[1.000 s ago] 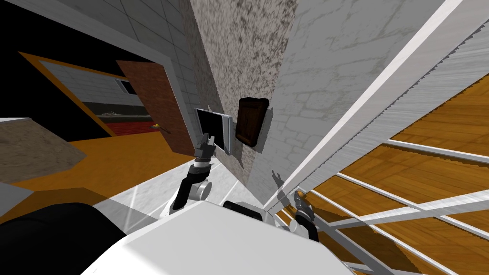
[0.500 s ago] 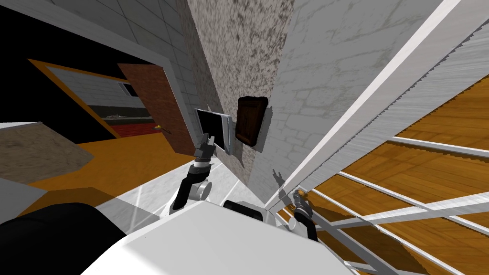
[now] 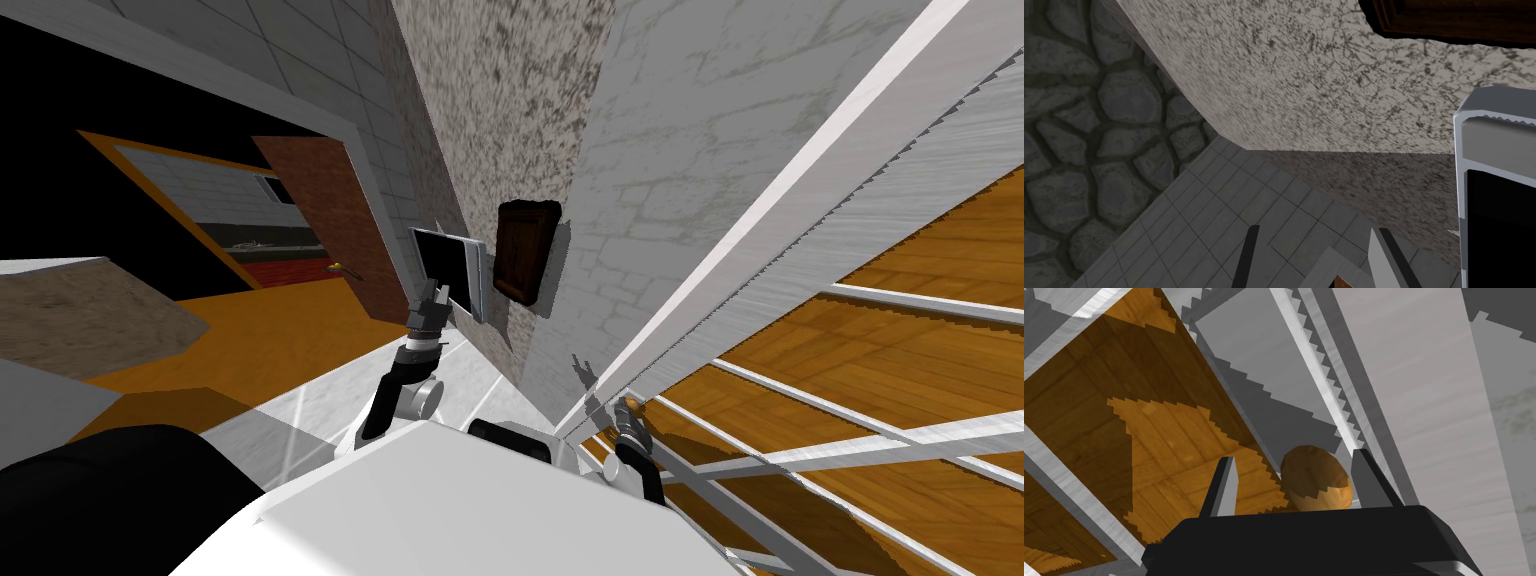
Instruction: Pull the door open
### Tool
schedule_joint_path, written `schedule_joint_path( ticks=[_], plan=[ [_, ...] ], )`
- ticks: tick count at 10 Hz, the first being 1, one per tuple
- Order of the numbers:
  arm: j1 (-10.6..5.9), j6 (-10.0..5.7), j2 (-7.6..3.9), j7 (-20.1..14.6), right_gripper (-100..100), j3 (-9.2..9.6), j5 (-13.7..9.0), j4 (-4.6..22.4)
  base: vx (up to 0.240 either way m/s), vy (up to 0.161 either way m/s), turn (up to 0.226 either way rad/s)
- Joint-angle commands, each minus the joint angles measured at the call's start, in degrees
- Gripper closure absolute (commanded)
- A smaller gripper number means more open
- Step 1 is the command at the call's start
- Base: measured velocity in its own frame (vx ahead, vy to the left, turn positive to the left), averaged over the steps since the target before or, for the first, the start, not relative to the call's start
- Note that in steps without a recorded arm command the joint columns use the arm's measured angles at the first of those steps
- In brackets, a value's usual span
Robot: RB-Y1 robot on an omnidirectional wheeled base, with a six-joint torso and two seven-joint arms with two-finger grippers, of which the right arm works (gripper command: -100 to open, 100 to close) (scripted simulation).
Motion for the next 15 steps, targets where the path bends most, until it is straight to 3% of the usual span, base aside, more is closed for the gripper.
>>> schedule_joint_path(
  ticks=[1,15],
  plan=[
    [0.21,-0.39,-0.99,-1.5,100,-0.29,-0.3,2.0,-0.012,0.004,-0.005],
    [-0.05,-2.68,-2.27,-22.1,100,2.65,-2.3,3.0,-0.023,-0.002,0.025]
  ],
)
